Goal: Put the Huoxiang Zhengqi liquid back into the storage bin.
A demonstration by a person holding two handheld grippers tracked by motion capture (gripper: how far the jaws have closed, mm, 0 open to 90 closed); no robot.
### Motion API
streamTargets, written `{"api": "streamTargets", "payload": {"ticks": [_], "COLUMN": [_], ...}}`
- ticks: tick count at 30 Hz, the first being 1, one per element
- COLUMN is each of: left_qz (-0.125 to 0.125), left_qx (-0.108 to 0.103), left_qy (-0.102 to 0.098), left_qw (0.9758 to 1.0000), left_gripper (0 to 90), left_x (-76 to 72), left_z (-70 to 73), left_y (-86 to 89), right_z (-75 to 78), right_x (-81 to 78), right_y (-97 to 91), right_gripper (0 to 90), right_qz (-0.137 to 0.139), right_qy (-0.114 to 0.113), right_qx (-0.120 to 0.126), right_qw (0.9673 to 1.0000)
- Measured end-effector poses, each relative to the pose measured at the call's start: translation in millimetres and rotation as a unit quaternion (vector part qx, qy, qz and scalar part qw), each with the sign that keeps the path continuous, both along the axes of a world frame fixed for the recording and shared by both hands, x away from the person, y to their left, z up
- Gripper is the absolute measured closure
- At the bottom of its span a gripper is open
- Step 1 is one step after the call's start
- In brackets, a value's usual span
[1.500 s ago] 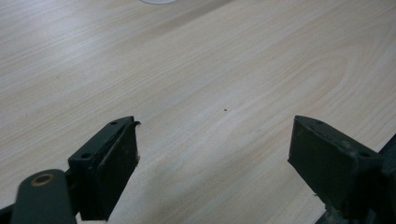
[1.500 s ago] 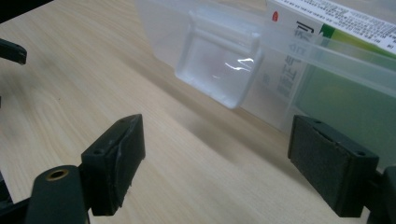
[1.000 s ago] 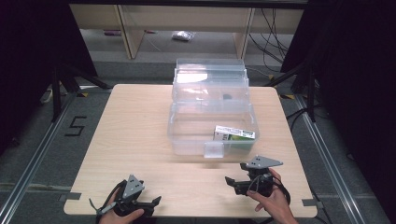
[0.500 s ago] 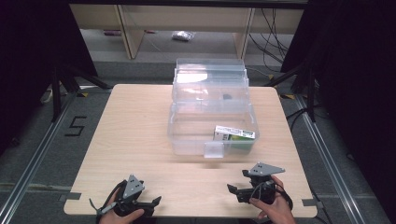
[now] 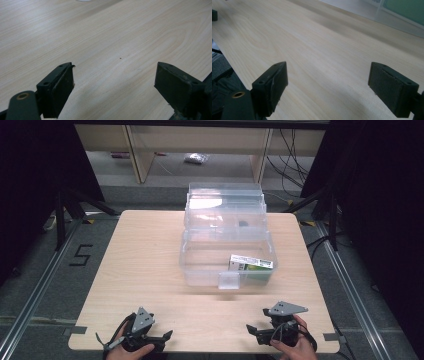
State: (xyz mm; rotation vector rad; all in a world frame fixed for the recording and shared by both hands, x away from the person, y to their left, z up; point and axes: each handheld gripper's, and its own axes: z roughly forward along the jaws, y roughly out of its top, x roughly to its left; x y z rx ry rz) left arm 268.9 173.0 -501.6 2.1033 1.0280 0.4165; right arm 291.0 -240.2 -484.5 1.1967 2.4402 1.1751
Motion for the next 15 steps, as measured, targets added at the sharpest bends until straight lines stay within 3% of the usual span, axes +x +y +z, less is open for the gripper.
{"api": "streamTargets", "payload": {"ticks": [5,6,7,8,9,11,15], "left_qz": [0.003,-0.001,0.004,0.006,0.005,0.006,0.007], "left_qx": [-0.002,0.001,-0.001,0.0,-0.002,0.0,-0.006], "left_qy": [-0.003,-0.004,-0.002,-0.002,-0.001,-0.002,-0.002], "left_qw": [1.0,1.0,1.0,1.0,1.0,1.0,1.0], "left_gripper": [15.1,15.1,15.1,15.0,15.1,15.1,15.1], "left_x": [0.5,0.7,0.4,0.2,0.2,0.4,0.0], "left_z": [-0.8,-0.6,-1.0,-1.0,-1.1,-1.2,-1.3], "left_y": [-0.4,0.0,-0.4,-0.5,-0.7,-0.8,-1.3], "right_z": [-1.6,-2.8,-2.8,-2.6,-2.4,-4.2,-3.9], "right_x": [-3.2,-4.8,-4.2,-3.3,-6.0,-3.6,-4.3], "right_y": [-0.4,1.5,0.7,-1.0,0.7,-1.1,-0.8], "right_gripper": [17.0,17.0,16.9,16.9,16.9,16.9,16.9], "right_qz": [-0.003,-0.006,0.003,0.002,-0.008,0.005,0.002], "right_qy": [-0.002,0.005,0.006,-0.013,0.009,-0.008,-0.003], "right_qx": [-0.019,-0.007,-0.011,-0.027,-0.021,-0.032,-0.037], "right_qw": [0.9998,0.9999,0.9999,0.9995,0.9997,0.9994,0.9993]}}
